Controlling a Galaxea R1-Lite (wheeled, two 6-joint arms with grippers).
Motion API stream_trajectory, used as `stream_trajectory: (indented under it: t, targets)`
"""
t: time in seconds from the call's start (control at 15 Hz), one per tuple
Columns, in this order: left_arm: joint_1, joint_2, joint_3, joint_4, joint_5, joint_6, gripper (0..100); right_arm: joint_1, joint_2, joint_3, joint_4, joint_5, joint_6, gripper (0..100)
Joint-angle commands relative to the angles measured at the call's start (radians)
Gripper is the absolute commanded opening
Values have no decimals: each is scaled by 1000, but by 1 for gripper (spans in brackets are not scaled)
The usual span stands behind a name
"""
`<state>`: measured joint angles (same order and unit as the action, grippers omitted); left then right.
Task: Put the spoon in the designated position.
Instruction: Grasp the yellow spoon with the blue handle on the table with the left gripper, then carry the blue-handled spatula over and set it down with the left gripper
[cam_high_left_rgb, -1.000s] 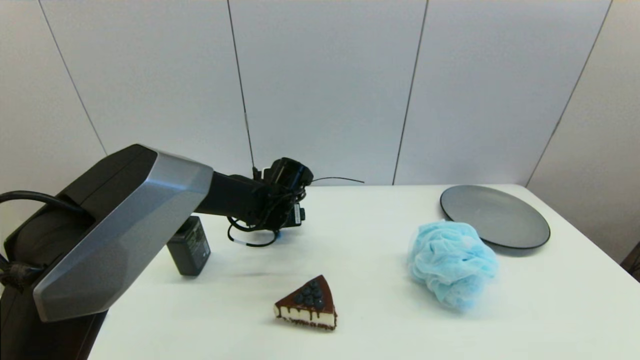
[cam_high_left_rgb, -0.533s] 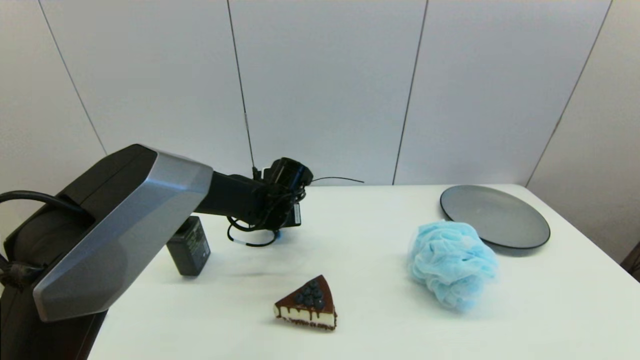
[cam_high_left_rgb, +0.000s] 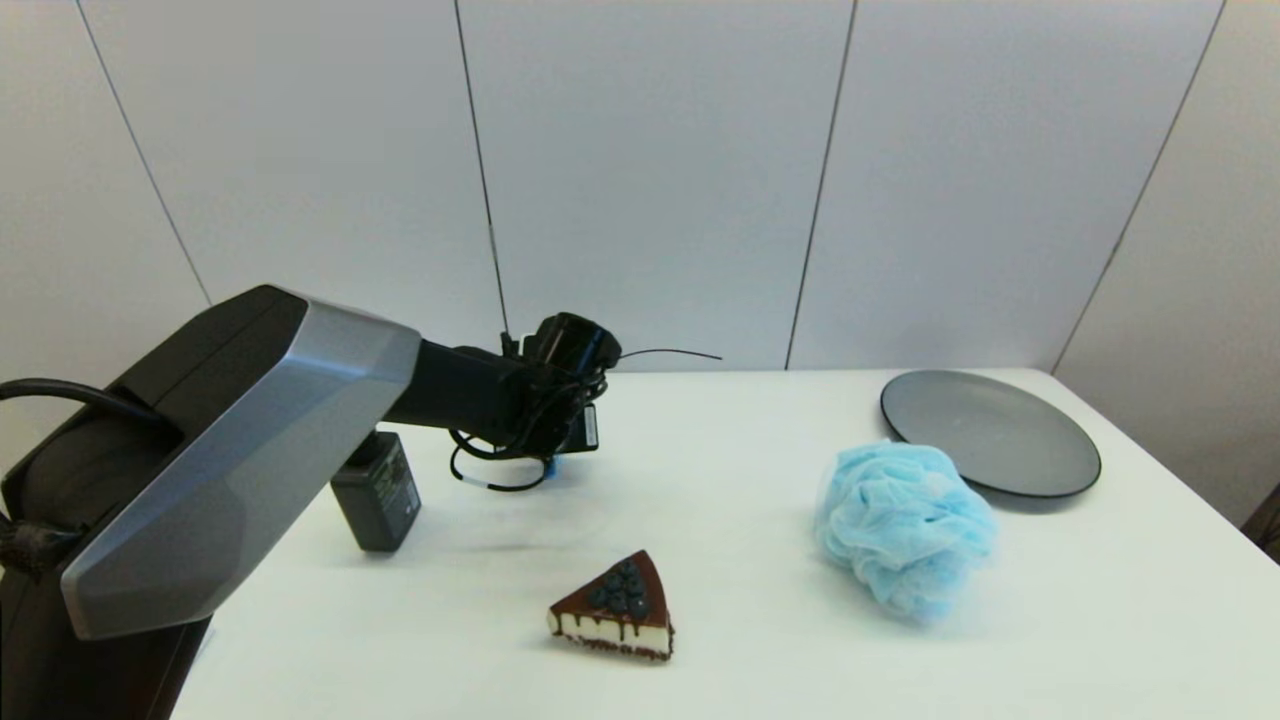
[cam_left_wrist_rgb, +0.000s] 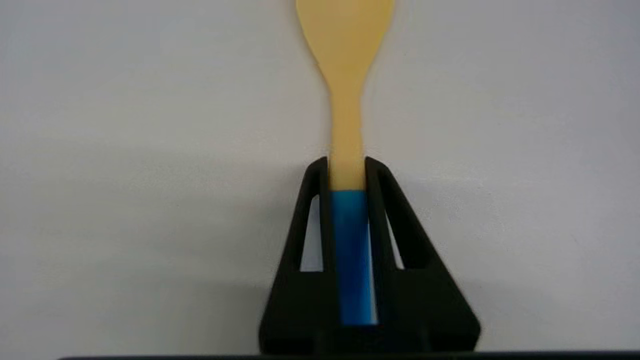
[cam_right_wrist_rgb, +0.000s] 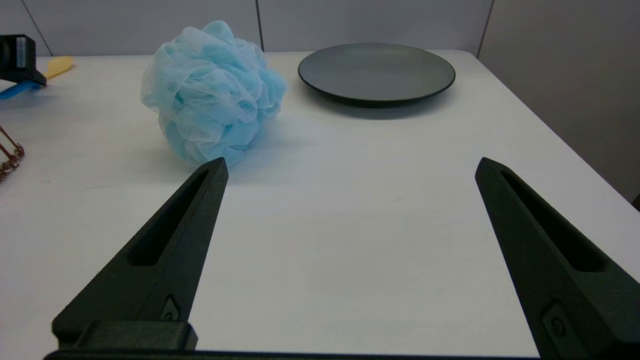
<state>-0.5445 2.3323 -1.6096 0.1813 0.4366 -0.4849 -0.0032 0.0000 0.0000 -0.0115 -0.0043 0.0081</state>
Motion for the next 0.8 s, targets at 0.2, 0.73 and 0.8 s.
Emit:
stream_trajectory:
  t: [0.2,0.73,0.8]
  targets:
    - [-2,-1,-9,-2,1,-4,0,0,0,2,-1,0,1,100]
    - [-6,-45,-82,-2,-47,65,0,0,0,2,-1,0,1,100]
    - [-6,-50,-89,-2,-50,66,0,0,0,2,-1,0,1,100]
